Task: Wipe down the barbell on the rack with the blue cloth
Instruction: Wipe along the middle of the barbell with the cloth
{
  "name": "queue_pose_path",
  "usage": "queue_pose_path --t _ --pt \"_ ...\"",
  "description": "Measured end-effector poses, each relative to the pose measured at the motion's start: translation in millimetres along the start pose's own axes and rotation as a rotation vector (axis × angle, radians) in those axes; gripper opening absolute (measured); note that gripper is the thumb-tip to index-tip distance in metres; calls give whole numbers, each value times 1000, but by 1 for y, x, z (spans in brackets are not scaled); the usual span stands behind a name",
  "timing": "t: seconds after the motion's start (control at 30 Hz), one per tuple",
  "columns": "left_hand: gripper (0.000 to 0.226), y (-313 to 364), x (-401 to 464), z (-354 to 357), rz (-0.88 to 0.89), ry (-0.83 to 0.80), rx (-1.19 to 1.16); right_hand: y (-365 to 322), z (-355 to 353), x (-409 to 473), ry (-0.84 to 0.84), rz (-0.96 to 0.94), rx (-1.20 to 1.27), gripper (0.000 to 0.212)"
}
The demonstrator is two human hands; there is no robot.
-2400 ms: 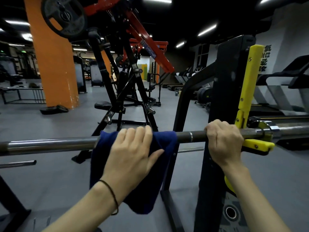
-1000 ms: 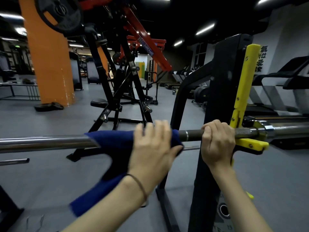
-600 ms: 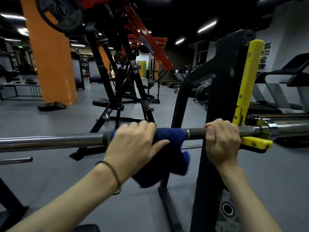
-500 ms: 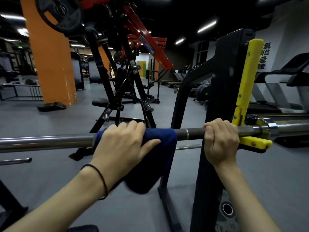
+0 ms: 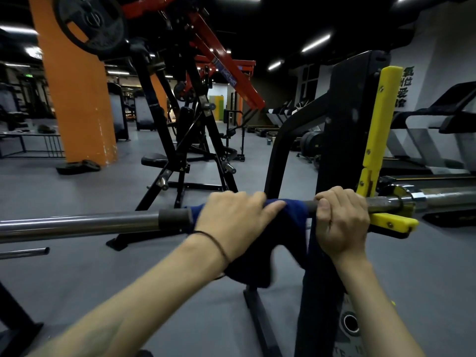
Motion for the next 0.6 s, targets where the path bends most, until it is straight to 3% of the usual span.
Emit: queue_pose_path --t 0.07,0.23,0.27,0.37,0.53,0.6 --pt "28 -28 -25 -18 59 6 86 0 1 0 10 -3 0 46" --pt "11 -81 -76 -15 -148 50 13 3 4 8 36 -6 -24 50" --pt "7 -76 -76 -12 -150 81 30 3 5 9 30 -2 -42 53" --pt "25 -39 -53 -4 -169 112 66 3 6 17 -57 17 -86 52" --pt "38 40 18 23 -144 145 4 5 11 36 -472 51 -128 49" --pt "38 53 27 27 -100 136 -44 6 7 38 -470 86 -90 54"
Point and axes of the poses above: each hand's wrist, its own x-axis towards the middle knuckle, its own z-axis out of the palm, y = z × x, the point moved 5 cm from there along x, towards the middle knuckle, and after that the axes turned 2 degrees about z, right-handed, at the moved point
